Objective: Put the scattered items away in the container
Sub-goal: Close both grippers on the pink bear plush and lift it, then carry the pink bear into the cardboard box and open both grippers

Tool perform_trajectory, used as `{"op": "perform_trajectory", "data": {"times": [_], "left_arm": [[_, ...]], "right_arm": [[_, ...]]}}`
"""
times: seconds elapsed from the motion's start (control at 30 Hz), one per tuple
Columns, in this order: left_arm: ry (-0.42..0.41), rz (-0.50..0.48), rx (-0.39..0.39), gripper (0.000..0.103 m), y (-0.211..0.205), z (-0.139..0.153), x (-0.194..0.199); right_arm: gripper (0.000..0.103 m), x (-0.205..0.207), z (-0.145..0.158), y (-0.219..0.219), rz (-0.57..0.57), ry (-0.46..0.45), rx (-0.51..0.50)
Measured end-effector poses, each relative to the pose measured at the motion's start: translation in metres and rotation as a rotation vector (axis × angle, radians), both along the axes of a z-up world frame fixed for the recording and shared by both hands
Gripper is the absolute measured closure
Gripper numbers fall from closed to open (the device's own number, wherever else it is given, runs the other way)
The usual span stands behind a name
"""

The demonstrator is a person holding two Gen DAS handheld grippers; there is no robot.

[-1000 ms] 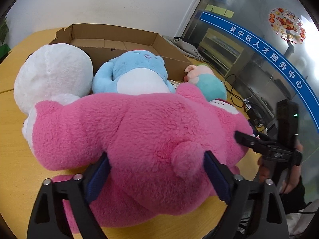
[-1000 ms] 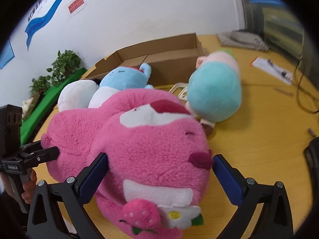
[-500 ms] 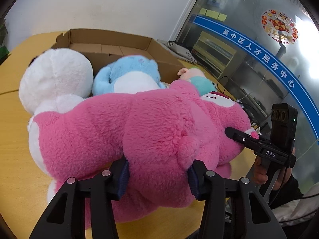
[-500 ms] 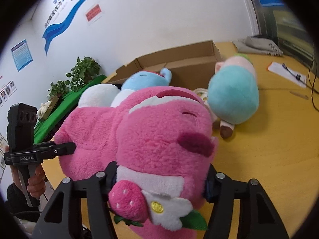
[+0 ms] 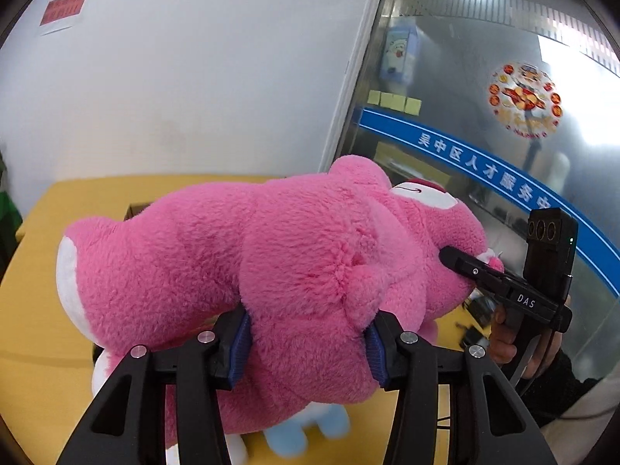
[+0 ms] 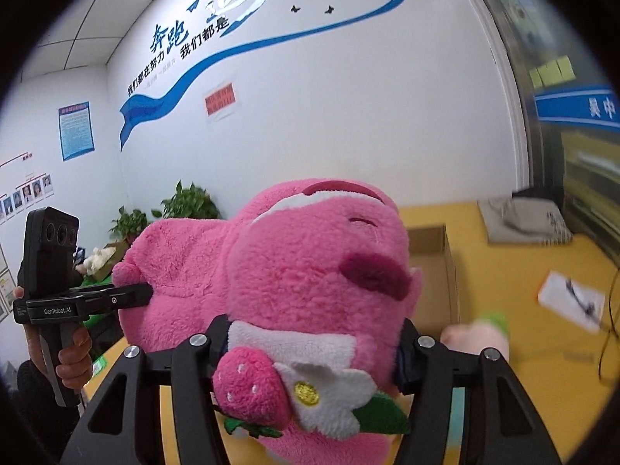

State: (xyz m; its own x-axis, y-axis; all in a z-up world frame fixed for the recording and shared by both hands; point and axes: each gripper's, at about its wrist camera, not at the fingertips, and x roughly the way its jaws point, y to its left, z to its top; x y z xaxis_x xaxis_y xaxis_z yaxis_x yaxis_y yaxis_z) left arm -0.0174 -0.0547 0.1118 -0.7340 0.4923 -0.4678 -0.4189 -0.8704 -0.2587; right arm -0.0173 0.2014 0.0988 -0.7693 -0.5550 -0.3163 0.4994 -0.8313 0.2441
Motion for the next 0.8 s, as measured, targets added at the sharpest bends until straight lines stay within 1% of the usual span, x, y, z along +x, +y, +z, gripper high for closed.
{"op": "perform_trajectory", "data": {"times": [0.07,0.13,0.17,0.23,0.33,0.43,0.47,0.53,0.57,0.6,0.63,0.67,0.73,0.8], "left_arm": [[-0.005,0.005,-0.001,0.051,-0.003,0.01,-0.047],[-0.014,0.014,-0.016,0.051,-0.002,0.015,-0.101],[-0.028,0.021,-0.017,0.05,-0.002,0.014,-0.125],[-0.084,0.031,-0.007,0.05,-0.003,0.003,-0.176],[-0.211,0.041,0.006,0.05,-0.003,-0.035,-0.252],[-0.338,0.053,-0.001,0.05,0.001,-0.086,-0.312],[-0.389,0.059,-0.007,0.05,0.003,-0.106,-0.33],[-0.492,0.072,-0.024,0.05,0.006,-0.146,-0.356],[-0.536,0.077,-0.035,0.05,0.007,-0.161,-0.364],[-0.564,0.074,-0.041,0.05,0.007,-0.173,-0.368],[-0.566,0.075,-0.037,0.05,0.006,-0.178,-0.369],[-0.561,0.078,-0.028,0.05,0.005,-0.177,-0.369],[-0.559,0.09,-0.021,0.048,0.0,-0.173,-0.369],[-0.548,0.109,-0.044,0.049,0.002,-0.169,-0.369]], "right_arm": [[0.044,-0.051,0.016,-0.006,-0.008,-0.004,-0.007],[0.044,-0.101,0.024,-0.01,-0.017,-0.019,-0.016],[0.044,-0.127,0.024,-0.012,-0.022,-0.037,-0.024],[0.044,-0.177,0.017,-0.014,-0.035,-0.087,-0.039],[0.044,-0.241,-0.011,-0.017,-0.065,-0.178,-0.049],[0.044,-0.296,-0.054,-0.02,-0.114,-0.272,-0.047],[0.044,-0.315,-0.074,-0.02,-0.132,-0.322,-0.046],[0.044,-0.342,-0.106,-0.022,-0.16,-0.415,-0.035],[0.044,-0.353,-0.124,-0.023,-0.173,-0.472,-0.015],[0.044,-0.361,-0.14,-0.025,-0.184,-0.529,0.01],[0.043,-0.364,-0.152,-0.027,-0.195,-0.575,0.039],[0.041,-0.364,-0.155,-0.028,-0.201,-0.578,0.056],[0.038,-0.363,-0.151,-0.028,-0.203,-0.572,0.052],[0.037,-0.364,-0.153,-0.025,-0.216,-0.567,0.045]]}}
